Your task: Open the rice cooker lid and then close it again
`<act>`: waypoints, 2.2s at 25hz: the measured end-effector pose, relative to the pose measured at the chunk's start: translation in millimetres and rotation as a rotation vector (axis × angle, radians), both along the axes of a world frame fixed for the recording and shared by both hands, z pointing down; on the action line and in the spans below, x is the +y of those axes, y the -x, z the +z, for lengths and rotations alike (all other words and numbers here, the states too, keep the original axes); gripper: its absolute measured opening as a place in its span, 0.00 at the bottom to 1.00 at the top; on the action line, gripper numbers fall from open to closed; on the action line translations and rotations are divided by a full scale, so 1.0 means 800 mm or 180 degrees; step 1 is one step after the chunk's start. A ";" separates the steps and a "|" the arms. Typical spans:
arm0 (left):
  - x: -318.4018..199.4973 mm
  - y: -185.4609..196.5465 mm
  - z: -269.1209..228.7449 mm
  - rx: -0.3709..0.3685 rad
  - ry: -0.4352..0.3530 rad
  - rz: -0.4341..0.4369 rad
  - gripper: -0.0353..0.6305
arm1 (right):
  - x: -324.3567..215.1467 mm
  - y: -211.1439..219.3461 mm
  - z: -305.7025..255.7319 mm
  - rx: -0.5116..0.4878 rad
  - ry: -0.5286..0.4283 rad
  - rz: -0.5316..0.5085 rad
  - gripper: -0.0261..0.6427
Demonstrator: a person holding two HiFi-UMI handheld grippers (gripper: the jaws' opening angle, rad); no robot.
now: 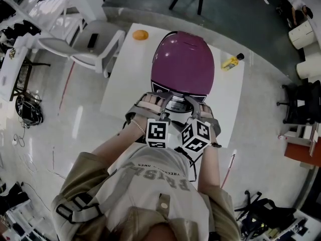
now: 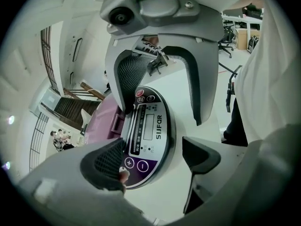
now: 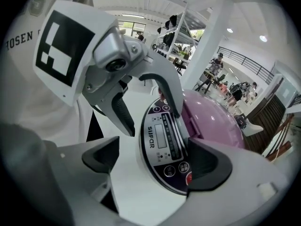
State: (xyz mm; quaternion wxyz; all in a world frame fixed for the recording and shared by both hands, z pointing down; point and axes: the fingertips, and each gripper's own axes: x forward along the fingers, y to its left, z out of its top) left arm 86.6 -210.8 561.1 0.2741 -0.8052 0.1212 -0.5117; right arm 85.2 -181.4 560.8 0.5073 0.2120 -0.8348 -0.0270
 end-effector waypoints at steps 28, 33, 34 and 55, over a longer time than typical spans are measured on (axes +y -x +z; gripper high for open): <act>0.005 -0.004 0.003 0.0209 0.0271 -0.0059 0.73 | -0.005 0.003 -0.003 -0.0225 -0.0004 0.0093 0.70; 0.006 -0.004 0.001 0.0250 0.0306 -0.0054 0.73 | -0.004 0.003 -0.002 -0.0238 -0.0040 0.0095 0.70; 0.006 -0.004 0.001 0.0263 0.0317 -0.0054 0.73 | -0.004 0.004 -0.002 -0.0244 -0.0044 0.0092 0.70; -0.010 0.014 -0.061 0.1210 0.0493 -0.0667 0.73 | -0.013 -0.052 -0.093 -0.1425 -0.0772 0.0850 0.72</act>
